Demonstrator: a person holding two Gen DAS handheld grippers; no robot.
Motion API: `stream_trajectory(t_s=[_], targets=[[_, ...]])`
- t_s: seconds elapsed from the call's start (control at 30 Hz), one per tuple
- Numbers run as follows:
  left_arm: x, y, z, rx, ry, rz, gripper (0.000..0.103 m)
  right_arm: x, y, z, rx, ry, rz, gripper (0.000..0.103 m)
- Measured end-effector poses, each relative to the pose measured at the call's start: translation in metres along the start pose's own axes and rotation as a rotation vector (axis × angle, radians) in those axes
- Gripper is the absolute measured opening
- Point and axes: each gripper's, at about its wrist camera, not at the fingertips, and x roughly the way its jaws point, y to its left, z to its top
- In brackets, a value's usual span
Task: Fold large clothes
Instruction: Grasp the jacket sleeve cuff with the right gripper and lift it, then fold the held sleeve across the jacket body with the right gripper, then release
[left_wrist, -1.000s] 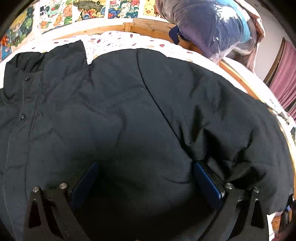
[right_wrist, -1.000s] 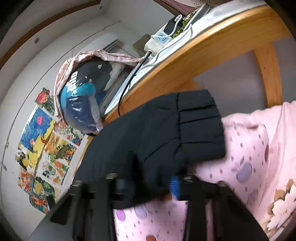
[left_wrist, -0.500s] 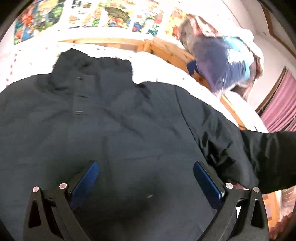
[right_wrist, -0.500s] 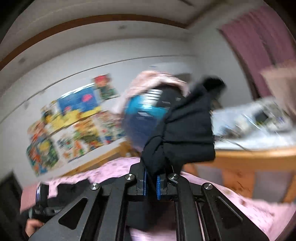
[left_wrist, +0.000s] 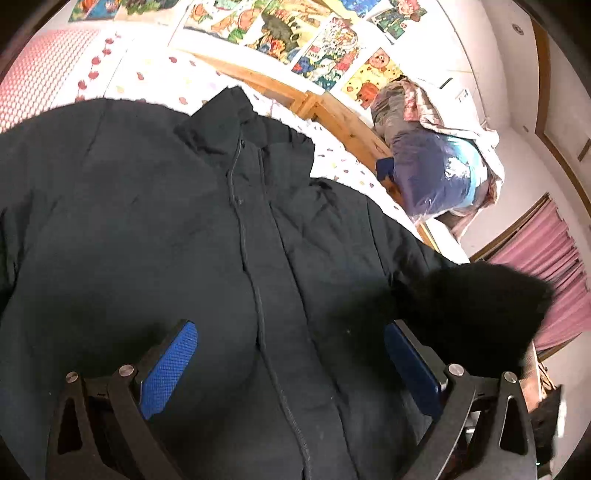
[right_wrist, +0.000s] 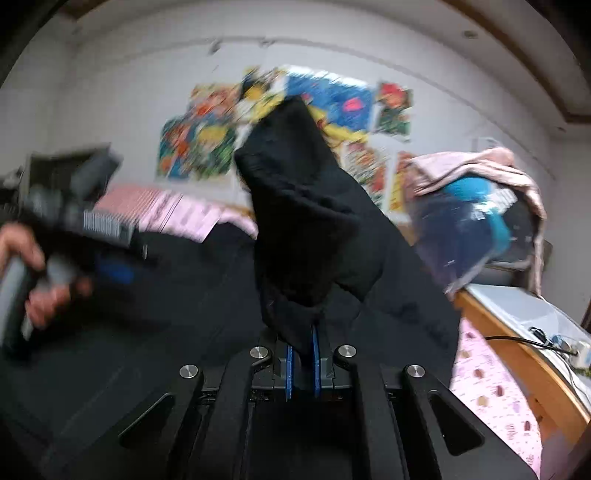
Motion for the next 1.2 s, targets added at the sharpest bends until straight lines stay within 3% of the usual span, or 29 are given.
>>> stream_trajectory(t_s=[0.13,0.3,0.43,0.57,0.8,0.97,1.1,1.2], targets=[[0.012,0.003,-0.007,-0.009,0.031,-0.065,0.099,0.02,0.021,-0.02,-0.019,0.161,0.027,0.009],[0.035,0.004,-0.016,-0.025,0.116,-0.104,0.092,0.034,0.014,-0.053,0.117,0.336,0.156,0.011],[0.051,-0.004,-0.023,-0.002,0.161,-0.129,0.09,0.016,0.003,-0.062,0.177,0.312,0.2,0.012],[0.052,-0.01,-0.029,0.008,0.172,-0.175,0.086,-0.004,0.009,-0.077,0.157,0.309,0.204,0.013],[0.038,-0.006,-0.032,-0.049,0.164,-0.26,0.081,0.016,-0.001,-0.075,0.149,0.307,0.19,0.013],[0.035,-0.019,-0.038,-0.006,0.16,-0.269,0.08,0.025,0.002,-0.069,0.132,0.311,0.176,0.013],[0.042,-0.025,-0.038,0.019,0.179,-0.234,0.059,0.035,0.007,-0.063,0.113,0.316,0.16,0.013],[0.039,-0.03,-0.039,0.058,0.159,-0.194,0.051,0.038,0.009,-0.061,0.107,0.32,0.149,0.013]])
